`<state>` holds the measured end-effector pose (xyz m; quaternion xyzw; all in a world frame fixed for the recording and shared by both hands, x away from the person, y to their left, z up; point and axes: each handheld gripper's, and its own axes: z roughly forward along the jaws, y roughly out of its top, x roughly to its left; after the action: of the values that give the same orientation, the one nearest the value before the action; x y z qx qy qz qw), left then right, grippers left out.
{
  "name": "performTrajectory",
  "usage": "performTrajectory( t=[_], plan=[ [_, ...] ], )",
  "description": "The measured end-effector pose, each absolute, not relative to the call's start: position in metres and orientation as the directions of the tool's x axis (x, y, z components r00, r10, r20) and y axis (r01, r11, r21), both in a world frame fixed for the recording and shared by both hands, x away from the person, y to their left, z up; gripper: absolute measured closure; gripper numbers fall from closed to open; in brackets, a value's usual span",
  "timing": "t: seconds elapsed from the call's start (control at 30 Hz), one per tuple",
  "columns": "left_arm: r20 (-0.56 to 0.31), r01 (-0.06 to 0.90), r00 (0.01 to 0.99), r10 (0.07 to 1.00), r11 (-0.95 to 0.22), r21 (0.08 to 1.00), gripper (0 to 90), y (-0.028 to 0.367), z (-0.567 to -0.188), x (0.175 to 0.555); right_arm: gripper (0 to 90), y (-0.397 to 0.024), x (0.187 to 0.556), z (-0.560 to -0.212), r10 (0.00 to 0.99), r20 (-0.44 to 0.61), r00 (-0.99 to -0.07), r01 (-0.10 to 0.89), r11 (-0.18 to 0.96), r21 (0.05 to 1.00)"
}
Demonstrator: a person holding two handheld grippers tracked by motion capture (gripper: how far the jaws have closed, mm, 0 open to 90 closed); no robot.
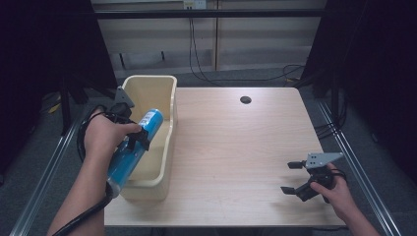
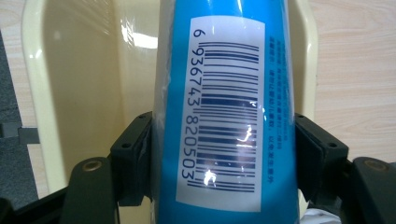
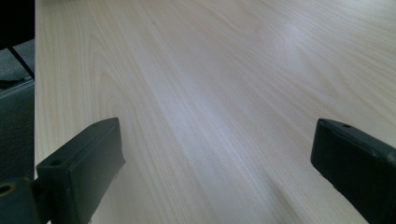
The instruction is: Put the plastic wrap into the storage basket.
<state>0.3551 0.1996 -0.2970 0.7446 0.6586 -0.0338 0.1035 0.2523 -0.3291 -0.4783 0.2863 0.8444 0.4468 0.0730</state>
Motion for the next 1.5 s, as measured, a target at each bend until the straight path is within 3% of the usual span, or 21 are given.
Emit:
performTrajectory(
  t=[1.5],
  plan=[
    [-0.198, 0.997, 0.068, 0.978, -0.062, 0.036, 32.1, 0.188, -0.330, 0.373, 2.4, -0.331, 0.251, -0.479, 0.549, 0.124, -0.827, 0.414, 0.444, 0.795]
  ],
)
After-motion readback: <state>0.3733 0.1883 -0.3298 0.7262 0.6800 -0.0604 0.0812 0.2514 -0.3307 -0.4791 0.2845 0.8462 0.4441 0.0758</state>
